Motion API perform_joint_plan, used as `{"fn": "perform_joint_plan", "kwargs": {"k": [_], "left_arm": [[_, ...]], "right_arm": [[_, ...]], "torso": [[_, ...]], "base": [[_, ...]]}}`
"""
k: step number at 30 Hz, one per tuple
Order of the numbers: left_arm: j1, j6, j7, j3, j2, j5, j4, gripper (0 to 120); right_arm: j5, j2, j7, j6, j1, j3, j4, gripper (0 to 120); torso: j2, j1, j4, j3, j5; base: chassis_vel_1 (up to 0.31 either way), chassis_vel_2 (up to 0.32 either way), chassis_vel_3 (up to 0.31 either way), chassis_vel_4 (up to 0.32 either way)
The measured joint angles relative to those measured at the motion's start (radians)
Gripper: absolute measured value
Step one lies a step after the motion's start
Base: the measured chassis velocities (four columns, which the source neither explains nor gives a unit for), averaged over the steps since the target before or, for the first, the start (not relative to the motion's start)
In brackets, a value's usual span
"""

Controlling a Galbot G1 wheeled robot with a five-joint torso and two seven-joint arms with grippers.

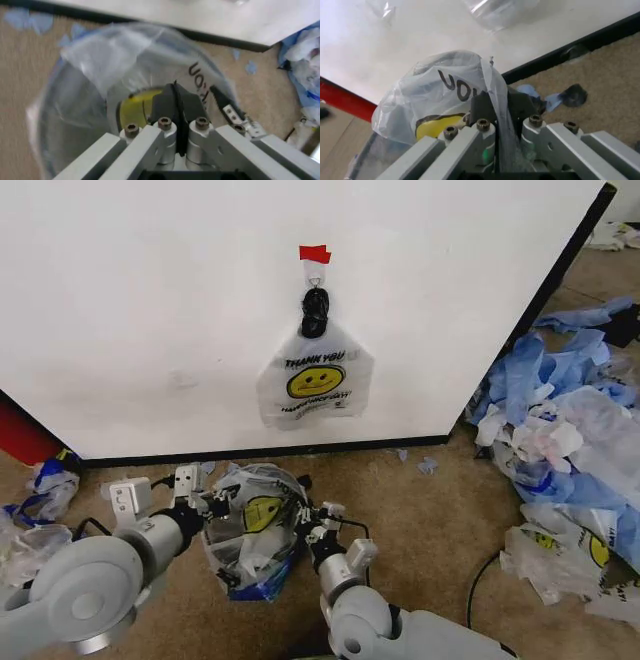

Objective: Pick up the garbage bag from the wall and place it over the trash bin.

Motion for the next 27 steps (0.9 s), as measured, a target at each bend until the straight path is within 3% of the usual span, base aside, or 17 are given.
{"fn": "perform_joint_plan", "kwargs": {"k": [13, 18, 27], "left_arm": [[-0.083, -0.004, -0.097, 0.168, -0.163, -0.012, 0.148, 0], [-0.185, -0.019, -0.141, 0.326, -0.233, 0.000, 0.209, 0], [-0.248, -0.025, -0.163, 0.426, -0.272, 0.019, 0.273, 0]], "right_arm": [[-0.004, 0.015, 0.000, -0.001, 0.011, -0.012, -0.003, 1], [-0.004, 0.018, 0.000, -0.002, 0.012, -0.006, 0.002, 1], [-0.007, 0.013, -0.001, -0.002, -0.002, 0.003, 0.011, 1]], "torso": [[0.000, 0.000, 0.0000, 0.000, 0.0003], [0.000, 0.000, 0.0000, 0.000, 0.0001], [0.000, 0.000, 0.0000, 0.000, 0.0003]], "base": [[0.000, 0.000, 0.000, 0.000], [0.000, 0.000, 0.000, 0.000], [0.000, 0.000, 0.000, 0.000]]}}
